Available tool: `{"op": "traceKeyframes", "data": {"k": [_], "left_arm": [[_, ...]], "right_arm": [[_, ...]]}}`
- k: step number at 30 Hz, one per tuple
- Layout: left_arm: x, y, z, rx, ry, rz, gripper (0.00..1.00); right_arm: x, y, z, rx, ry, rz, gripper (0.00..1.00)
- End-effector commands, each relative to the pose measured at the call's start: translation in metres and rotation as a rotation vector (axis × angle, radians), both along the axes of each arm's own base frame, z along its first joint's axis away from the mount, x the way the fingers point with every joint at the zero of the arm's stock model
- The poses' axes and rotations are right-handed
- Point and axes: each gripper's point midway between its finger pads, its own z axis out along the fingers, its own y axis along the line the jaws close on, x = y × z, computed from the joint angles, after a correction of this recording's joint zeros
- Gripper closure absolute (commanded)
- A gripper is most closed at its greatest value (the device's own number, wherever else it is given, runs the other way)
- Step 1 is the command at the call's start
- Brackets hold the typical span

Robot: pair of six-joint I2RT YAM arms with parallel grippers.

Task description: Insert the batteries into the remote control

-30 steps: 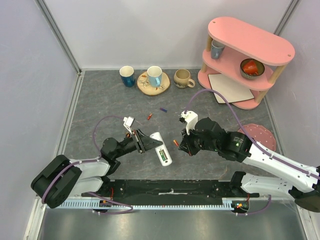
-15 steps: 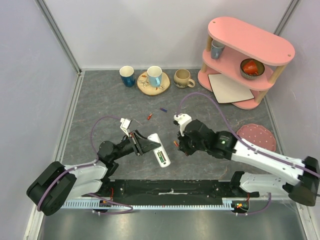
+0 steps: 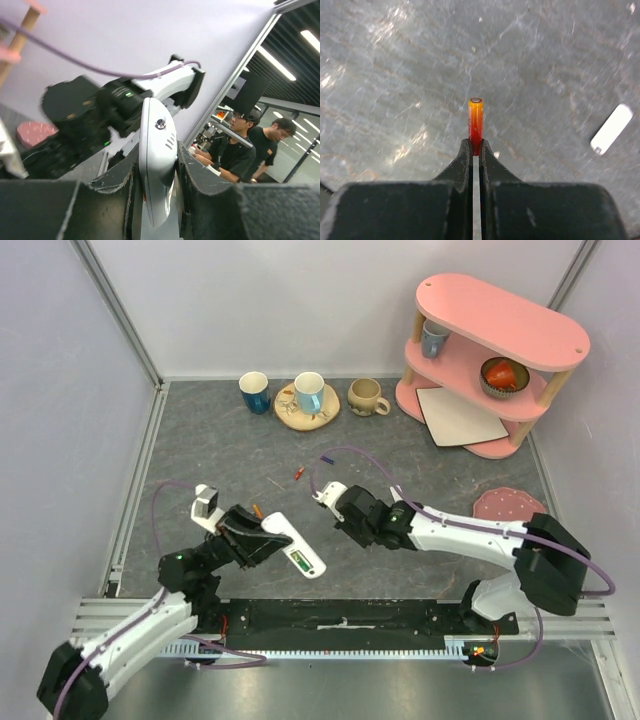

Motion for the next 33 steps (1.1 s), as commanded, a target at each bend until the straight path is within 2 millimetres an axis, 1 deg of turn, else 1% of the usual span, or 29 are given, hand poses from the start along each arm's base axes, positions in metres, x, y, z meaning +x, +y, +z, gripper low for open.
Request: {"op": "traceKeyframes", "data": {"k": [1,3,4,5,6,7,8,10,12,13,14,18,19,22,23,27,29,30,32,33], "left_arm": [[0.007,0.009,-0.037,0.075,0.018,0.116,0.98],[0.008,0.014,-0.038,0.071,0.028,0.15,0.98],[0.007,0.016,-0.039,0.065,0.031,0.156,0.98],[0.008,0.017,-0.041,0.064,0.048,0.157,0.98],[0.009,0.016,-0.046,0.075,0.072,0.156,0.98],[0.008,0.017,-0.046,0.07,0.071,0.154,0.98],[0.007,0.017,-0.049,0.071,0.086,0.145,0.98],[0.007,0.016,-0.052,0.08,0.101,0.134,0.98],[0.006,0.015,-0.052,0.084,0.107,0.126,0.98],[0.006,0.015,-0.051,0.083,0.104,0.125,0.98],[0.007,0.014,-0.052,0.087,0.108,0.125,0.98],[0.007,0.014,-0.052,0.086,0.101,0.124,0.98],[0.006,0.014,-0.052,0.086,0.097,0.122,0.98],[0.004,0.013,-0.055,0.094,0.099,0.112,0.98],[0.004,0.013,-0.055,0.096,0.102,0.11,0.98],[0.002,0.014,-0.055,0.099,0.095,0.111,0.98],[0.003,0.014,-0.057,0.103,0.095,0.115,0.98],[0.003,0.014,-0.056,0.102,0.095,0.116,0.98],[0.003,0.014,-0.057,0.102,0.095,0.116,0.98],[0.002,0.015,-0.056,0.101,0.094,0.116,0.98]], "right_arm": [[0.043,0.026,0.005,-0.089,-0.13,0.146,1.0],[0.052,0.029,0.0,-0.114,-0.145,0.173,1.0],[0.056,0.035,-0.004,-0.122,-0.144,0.206,1.0],[0.064,0.039,-0.002,-0.11,-0.16,0.21,1.0],[0.069,0.041,-0.002,-0.104,-0.168,0.214,1.0],[0.073,0.047,-0.004,-0.087,-0.158,0.245,1.0],[0.083,0.046,-0.002,-0.068,-0.159,0.235,1.0],[0.094,0.051,-0.002,-0.055,-0.154,0.255,1.0],[0.102,0.051,-0.004,-0.068,-0.143,0.307,1.0],[0.108,0.055,-0.007,-0.084,-0.138,0.323,1.0],[0.111,0.05,-0.013,-0.132,-0.125,0.351,1.0],[0.122,0.048,-0.03,-0.14,-0.079,0.367,1.0],[0.122,0.047,-0.038,-0.159,-0.063,0.376,1.0],[0.127,0.043,-0.047,-0.183,-0.045,0.367,1.0],[0.13,0.04,-0.048,-0.185,-0.042,0.356,1.0],[0.132,0.033,-0.052,-0.191,-0.026,0.327,0.99],[0.13,0.031,-0.054,-0.193,-0.021,0.316,0.88],[0.13,0.03,-0.055,-0.193,-0.017,0.313,0.76],[0.128,0.028,-0.057,-0.194,-0.008,0.296,0.67],[0.128,0.028,-0.058,-0.196,-0.005,0.292,0.61]]}}
